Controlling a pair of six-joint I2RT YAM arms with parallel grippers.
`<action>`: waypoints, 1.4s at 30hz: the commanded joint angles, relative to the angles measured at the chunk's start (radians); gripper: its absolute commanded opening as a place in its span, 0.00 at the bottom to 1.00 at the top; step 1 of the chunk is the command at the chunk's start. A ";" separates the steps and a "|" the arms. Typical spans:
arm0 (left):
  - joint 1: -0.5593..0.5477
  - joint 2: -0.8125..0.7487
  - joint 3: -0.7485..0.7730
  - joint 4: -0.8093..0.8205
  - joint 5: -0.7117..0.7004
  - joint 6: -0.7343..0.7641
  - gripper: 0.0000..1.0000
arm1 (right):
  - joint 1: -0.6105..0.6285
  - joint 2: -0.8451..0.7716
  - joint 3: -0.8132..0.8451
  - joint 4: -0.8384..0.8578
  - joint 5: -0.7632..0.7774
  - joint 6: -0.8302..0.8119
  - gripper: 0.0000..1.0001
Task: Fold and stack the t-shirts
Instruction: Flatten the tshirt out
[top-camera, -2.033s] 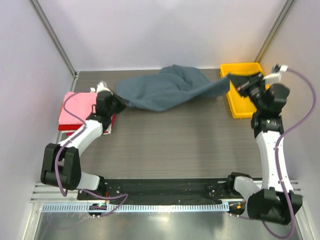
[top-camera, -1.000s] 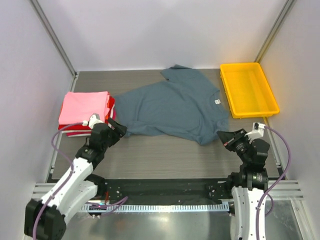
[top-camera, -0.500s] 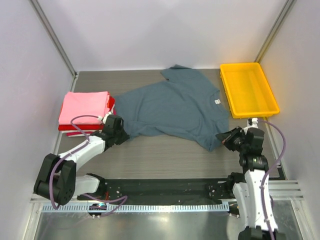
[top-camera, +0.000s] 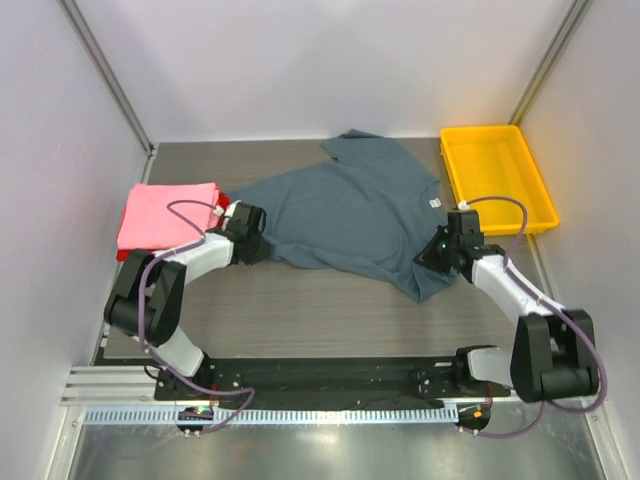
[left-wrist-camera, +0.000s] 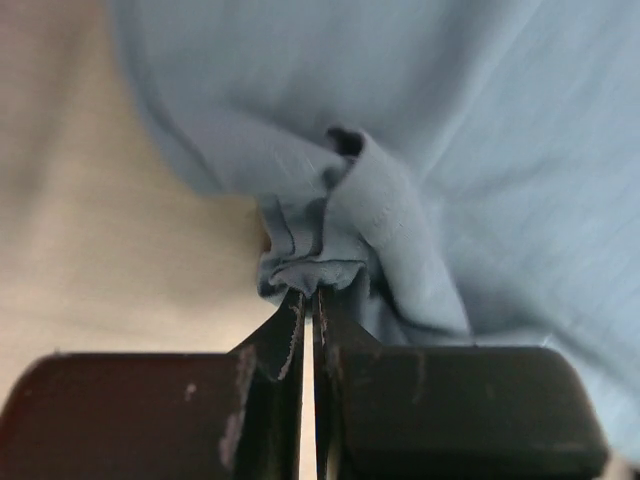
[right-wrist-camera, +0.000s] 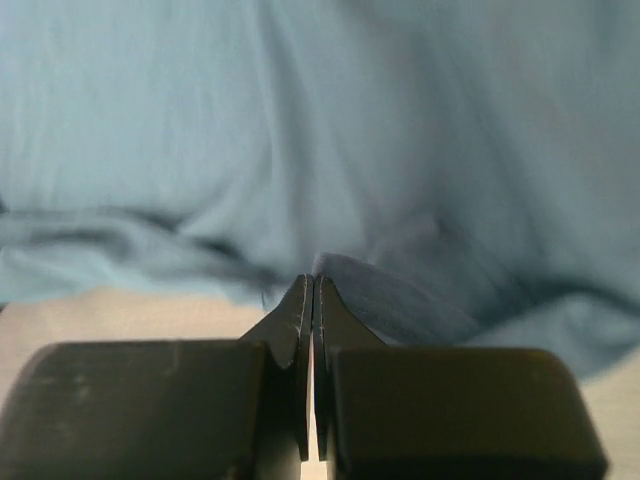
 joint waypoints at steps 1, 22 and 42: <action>0.008 0.092 0.105 -0.066 -0.046 0.046 0.00 | 0.010 0.132 0.101 0.084 0.134 0.006 0.01; 0.116 0.752 1.089 -0.419 0.075 0.109 0.00 | 0.067 0.200 -0.003 0.015 0.230 0.144 0.01; 0.120 -0.035 0.128 -0.215 0.034 0.109 0.00 | 0.073 -0.774 -0.038 -0.218 0.380 0.134 0.01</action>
